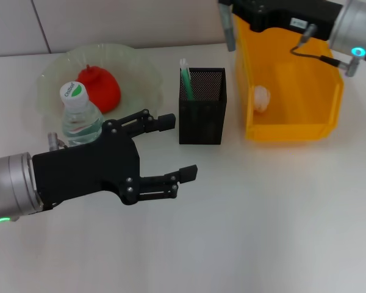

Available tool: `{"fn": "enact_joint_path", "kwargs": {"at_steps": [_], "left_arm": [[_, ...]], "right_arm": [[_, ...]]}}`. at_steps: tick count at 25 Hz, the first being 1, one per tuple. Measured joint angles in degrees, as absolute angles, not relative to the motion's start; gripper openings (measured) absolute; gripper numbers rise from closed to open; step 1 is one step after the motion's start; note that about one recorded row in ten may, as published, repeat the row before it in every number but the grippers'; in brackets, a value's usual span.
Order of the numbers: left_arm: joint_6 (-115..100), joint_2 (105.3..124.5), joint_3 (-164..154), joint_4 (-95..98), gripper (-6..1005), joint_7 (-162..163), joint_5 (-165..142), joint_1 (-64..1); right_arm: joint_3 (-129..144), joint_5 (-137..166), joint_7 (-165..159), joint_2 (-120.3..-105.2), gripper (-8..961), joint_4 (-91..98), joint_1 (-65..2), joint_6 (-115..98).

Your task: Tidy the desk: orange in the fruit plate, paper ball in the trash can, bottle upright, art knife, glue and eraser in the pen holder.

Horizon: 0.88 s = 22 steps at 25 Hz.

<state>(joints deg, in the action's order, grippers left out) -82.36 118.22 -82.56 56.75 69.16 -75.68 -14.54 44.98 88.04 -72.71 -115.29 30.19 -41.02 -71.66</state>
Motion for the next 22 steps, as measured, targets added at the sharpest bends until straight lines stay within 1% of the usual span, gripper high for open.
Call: {"fn": "enact_joint_path", "kwargs": {"at_steps": [5,8,9,13,22], "left_arm": [[-82.5,118.21,-82.0,56.6,863,69.2,-75.7,-14.4],[-82.5,118.21,-82.0,56.6,863,69.1,-75.7,-14.4],[-82.5,118.21,-82.0,56.6,863,69.1,-75.7,-14.4],[-82.5,118.22,-82.0,56.6,863,69.1,-75.7,-14.4],[-82.5,118.21,-82.0,56.0,863,68.4,-75.7,-14.4]], "right_arm": [[45.1,88.1,-69.3,-116.63,110,27.3,-43.5,-68.0],[45.5,88.1,-67.3,-117.63,110,25.7,-44.6,-66.3],[45.5,88.1,-66.1,-118.27,110,24.9,-45.1,-65.4],[45.5,88.1,-65.2,-118.82,109,23.8,-45.2,-64.5],[45.5,87.7,-65.1,-119.03,108,22.0,-43.9,-64.4]]}}
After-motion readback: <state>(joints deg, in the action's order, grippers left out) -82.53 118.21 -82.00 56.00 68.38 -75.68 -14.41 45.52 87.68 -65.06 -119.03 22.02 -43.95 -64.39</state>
